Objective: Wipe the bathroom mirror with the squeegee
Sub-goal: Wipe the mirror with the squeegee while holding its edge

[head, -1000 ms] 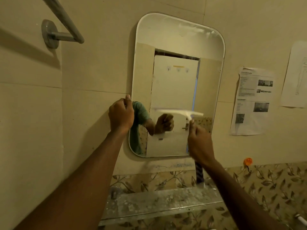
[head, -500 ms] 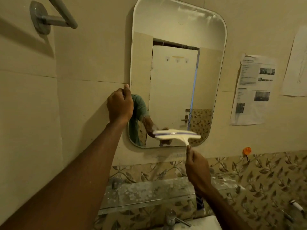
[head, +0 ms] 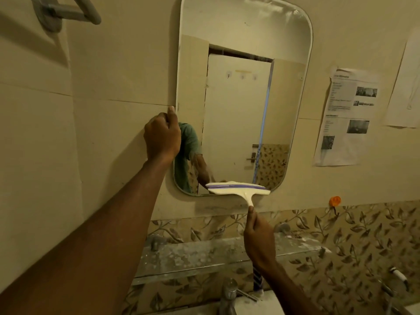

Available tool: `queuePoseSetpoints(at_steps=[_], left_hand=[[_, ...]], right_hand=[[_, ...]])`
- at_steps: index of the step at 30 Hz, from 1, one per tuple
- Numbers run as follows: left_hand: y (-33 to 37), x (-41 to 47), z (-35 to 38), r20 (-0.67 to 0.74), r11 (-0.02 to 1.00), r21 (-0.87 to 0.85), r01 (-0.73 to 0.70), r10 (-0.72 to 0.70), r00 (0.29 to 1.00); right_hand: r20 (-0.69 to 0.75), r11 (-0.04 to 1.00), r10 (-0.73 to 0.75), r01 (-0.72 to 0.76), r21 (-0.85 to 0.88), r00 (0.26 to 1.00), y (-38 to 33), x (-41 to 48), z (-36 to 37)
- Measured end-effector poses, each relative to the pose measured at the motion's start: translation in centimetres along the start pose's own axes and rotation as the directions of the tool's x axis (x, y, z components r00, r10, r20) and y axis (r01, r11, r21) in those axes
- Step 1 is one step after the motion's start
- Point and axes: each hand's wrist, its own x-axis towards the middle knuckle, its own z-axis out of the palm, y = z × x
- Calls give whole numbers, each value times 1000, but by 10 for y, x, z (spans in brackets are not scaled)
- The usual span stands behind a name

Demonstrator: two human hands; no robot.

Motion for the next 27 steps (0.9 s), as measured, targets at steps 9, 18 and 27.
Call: queuePoseSetpoints(at_steps=[9, 18, 27], left_hand=[[-3, 1, 2, 10, 999, 36, -18, 18, 1000], [-2, 1, 2, 7, 997, 71, -12, 11, 1000], [2, 1, -2, 18, 998, 58, -10, 9, 1000]], right_hand=[[-60, 989, -144, 145, 5, 988, -48, 60, -27], [18, 998, -32, 33, -55, 999, 19, 4, -2], [57, 997, 24, -20, -69, 998, 18, -8, -17]])
